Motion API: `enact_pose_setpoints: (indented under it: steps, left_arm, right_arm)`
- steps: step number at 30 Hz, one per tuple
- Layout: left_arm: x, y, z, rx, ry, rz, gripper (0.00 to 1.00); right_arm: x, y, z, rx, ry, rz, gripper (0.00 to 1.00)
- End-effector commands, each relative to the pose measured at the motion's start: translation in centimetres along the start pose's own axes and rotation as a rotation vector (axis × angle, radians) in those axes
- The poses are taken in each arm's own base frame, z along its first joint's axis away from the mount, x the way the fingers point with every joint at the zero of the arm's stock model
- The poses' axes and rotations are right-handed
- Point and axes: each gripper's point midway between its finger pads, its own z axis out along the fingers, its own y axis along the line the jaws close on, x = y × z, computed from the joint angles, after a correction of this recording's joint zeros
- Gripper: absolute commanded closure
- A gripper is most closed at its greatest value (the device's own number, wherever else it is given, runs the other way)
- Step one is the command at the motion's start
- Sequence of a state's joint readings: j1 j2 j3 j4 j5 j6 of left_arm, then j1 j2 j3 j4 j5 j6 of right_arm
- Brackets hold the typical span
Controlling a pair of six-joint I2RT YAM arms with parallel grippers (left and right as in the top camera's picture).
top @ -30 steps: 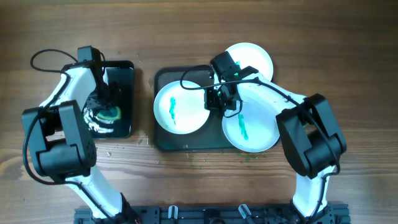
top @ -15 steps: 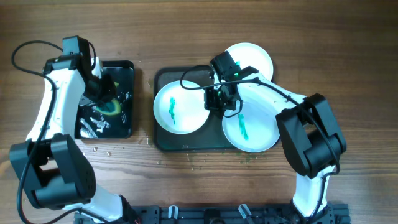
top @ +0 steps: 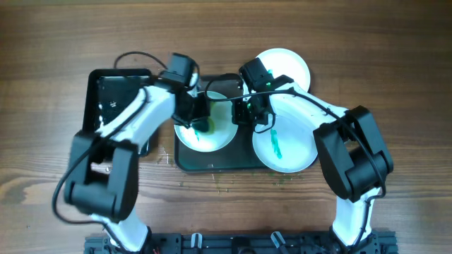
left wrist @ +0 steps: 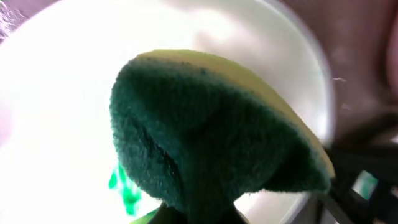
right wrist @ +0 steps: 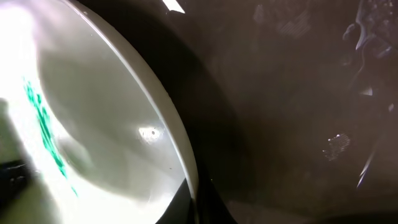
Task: Clean dirty plates on tray and stack at the side
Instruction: 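Scrub the left white plate with the sponge while the right gripper holds it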
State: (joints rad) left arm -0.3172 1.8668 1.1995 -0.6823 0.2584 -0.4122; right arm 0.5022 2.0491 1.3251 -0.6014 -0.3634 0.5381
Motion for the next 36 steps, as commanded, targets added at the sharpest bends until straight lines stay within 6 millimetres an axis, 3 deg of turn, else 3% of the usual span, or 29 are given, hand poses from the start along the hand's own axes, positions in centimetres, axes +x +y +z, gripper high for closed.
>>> enact_pose_setpoints:
  steps: [1,5,9,11,13,15,18,21,25,28,30,33,35,36]
  left_arm:
    - [0.1,3.4,2.0,-0.179,-0.019,-0.154,0.96]
    - [0.5,6.7,1.1,-0.359,-0.053,-0.213,0.96]
    - [0.8,8.6,0.3,-0.467,-0.06,-0.206,0.96]
    - [0.8,8.5,0.3,-0.464,-0.058,-0.2,0.96]
    - [1.3,6.8,1.1,-0.373,-0.005,-0.112,0.96]
    - [2.5,3.1,2.0,-0.162,0.098,0.045,0.96]
    - [4.5,-2.2,1.9,0.157,0.198,0.253,0.96]
    - [2.3,-1.7,2.3,0.103,0.103,0.264,0.96]
    - [-3.0,1.8,2.1,-0.154,-0.136,0.165,0.96]
    - [-4.6,4.5,1.2,-0.313,-0.241,0.031,0.96]
    - [-3.4,5.3,1.2,-0.343,-0.203,-0.025,0.96]
    - [0.4,5.8,1.4,-0.359,-0.044,-0.039,0.96]
    - [2.8,5.0,1.6,-0.303,0.075,-0.022,0.96]
    - [4.3,3.7,1.8,-0.215,0.158,0.04,0.96]
  right_arm:
    - [0.2,0.9,0.4,-0.041,0.03,-0.003,0.95]
    - [0.2,0.9,0.4,-0.041,0.029,-0.002,0.96]
    - [0.2,0.9,0.4,-0.041,0.029,-0.002,0.96]
    - [0.2,0.9,0.4,-0.041,0.029,-0.001,0.96]
    - [0.2,0.9,0.4,-0.041,0.029,0.002,0.96]
    - [0.2,0.9,0.4,-0.042,0.03,0.002,0.96]
    - [0.3,1.0,0.4,-0.048,0.034,0.002,0.96]
    - [0.3,1.1,0.4,-0.053,0.037,0.002,0.96]
    - [0.3,1.1,0.4,-0.053,0.037,-0.002,0.96]
    - [0.4,1.0,0.4,-0.052,0.039,-0.001,0.96]
    - [0.4,1.0,0.4,-0.052,0.039,-0.001,0.96]
    - [0.3,1.1,0.4,-0.052,0.038,-0.001,0.96]
    - [0.3,1.1,0.4,-0.053,0.038,0.0,0.96]
    - [0.3,1.0,0.4,-0.053,0.037,0.001,0.96]
